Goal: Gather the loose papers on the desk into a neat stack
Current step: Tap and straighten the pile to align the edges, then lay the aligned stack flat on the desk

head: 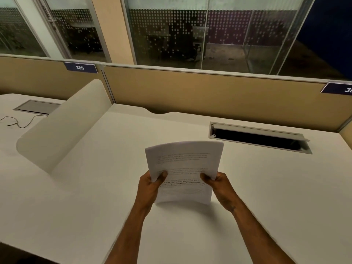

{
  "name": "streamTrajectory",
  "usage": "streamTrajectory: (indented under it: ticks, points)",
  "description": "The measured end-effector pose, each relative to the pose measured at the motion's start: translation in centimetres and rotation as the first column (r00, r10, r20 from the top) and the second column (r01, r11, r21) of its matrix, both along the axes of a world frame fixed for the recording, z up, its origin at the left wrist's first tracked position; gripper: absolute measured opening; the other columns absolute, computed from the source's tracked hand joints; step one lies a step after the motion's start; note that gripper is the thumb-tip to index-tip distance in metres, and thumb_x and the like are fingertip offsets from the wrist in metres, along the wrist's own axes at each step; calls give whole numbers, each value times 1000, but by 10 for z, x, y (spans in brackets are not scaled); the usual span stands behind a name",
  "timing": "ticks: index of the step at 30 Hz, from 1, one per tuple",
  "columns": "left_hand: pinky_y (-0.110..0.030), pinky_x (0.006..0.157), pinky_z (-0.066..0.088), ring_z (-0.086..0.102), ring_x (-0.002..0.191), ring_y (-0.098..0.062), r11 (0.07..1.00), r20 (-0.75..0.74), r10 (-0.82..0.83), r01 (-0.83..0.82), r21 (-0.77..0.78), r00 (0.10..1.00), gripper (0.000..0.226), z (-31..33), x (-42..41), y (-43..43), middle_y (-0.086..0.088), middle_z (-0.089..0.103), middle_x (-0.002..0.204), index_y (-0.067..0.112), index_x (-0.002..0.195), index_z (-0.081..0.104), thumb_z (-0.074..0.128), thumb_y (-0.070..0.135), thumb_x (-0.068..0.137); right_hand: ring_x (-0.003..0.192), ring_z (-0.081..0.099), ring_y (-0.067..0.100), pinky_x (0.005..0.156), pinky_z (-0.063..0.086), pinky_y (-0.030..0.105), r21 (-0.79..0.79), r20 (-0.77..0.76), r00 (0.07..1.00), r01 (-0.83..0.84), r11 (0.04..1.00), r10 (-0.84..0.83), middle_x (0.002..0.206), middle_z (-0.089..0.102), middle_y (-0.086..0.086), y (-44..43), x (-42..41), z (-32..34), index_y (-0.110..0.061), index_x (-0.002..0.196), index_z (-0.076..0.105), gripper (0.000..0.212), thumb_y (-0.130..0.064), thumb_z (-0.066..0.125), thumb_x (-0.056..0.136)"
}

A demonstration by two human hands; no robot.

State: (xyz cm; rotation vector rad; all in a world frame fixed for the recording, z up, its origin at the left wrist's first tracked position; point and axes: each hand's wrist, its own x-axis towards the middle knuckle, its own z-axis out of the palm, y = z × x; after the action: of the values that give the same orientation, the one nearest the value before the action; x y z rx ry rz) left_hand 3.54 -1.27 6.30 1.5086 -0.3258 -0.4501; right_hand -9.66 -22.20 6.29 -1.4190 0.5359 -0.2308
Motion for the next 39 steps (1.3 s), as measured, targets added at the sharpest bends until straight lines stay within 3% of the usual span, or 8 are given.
streamTrajectory:
  ticks: [5, 8, 13, 18, 25, 30, 33, 39]
  points:
    - [-14, 75, 59, 72, 103, -3, 996, -83, 37, -31, 79, 996, 21, -49, -24, 2, 22, 78, 109, 33, 118, 68, 63, 30, 98, 107, 71, 13, 94, 57, 28, 2, -128, 992, -3, 1000, 3, 115, 77, -4, 11, -3, -41, -26, 115, 71, 26, -33, 68, 91]
    - [-13, 73, 59, 73, 105, -8, 985, -110, 87, -69, 157, 990, 22, -73, -32, 4, 13, 79, 110, 31, 122, 67, 61, 25, 101, 112, 68, 17, 102, 53, 33, -50, -232, 973, -3, 999, -8, 122, 74, 4, 15, -2, -61, -19, 120, 68, 25, -29, 64, 97]
    - [-17, 69, 61, 74, 101, -14, 975, -122, 111, -84, 204, 986, 26, -72, -6, -6, 1, 76, 116, 21, 124, 64, 67, 26, 98, 103, 70, 9, 81, 57, 16, -112, -242, 966, 68, 991, -94, 118, 73, 0, 12, 11, -64, -16, 132, 63, 35, -31, 58, 100]
    - [-30, 65, 64, 76, 96, -21, 968, -145, 21, 16, 250, 989, 21, -46, 43, -33, -3, 77, 113, 22, 119, 63, 64, 31, 100, 97, 71, 14, 84, 58, 29, -157, -245, 941, 200, 967, -235, 112, 72, 0, -7, 46, -47, -23, 119, 63, 27, -40, 52, 101]
    - [-19, 43, 45, 67, 77, -18, 940, -123, -6, 48, 337, 992, 41, -36, 114, -83, -5, 75, 96, 14, 99, 63, 41, 48, 107, 101, 70, 28, 85, 58, 39, -153, -285, 892, 318, 936, -350, 115, 72, 12, -49, 107, -39, -5, 115, 65, 39, -35, 42, 106]
    - [-14, 45, 44, 59, 66, -11, 909, -12, 44, -35, 416, 999, 40, -55, 155, -122, -1, 65, 78, 16, 79, 55, 42, 41, 107, 98, 69, 25, 75, 56, 27, -148, -327, 857, 370, 917, -399, 113, 71, 11, -72, 146, -55, -5, 113, 65, 37, -32, 41, 107]
    - [-24, 58, 45, 60, 69, -14, 876, 12, 34, -36, 481, 999, 42, -73, 177, -137, -2, 65, 79, 10, 81, 56, 42, 39, 108, 87, 67, 17, 63, 52, 20, -163, -363, 835, 380, 910, -414, 108, 71, 10, -83, 165, -68, -8, 108, 65, 35, -33, 41, 107]
    - [-34, 66, 47, 63, 76, -27, 845, 31, 20, -33, 533, 999, 43, -97, 205, -160, -14, 68, 81, 7, 77, 52, 43, 35, 108, 76, 62, 13, 57, 45, 19, -276, -419, 778, 382, 882, -468, 99, 70, 10, -105, 196, -90, -3, 95, 64, 37, -31, 42, 107]
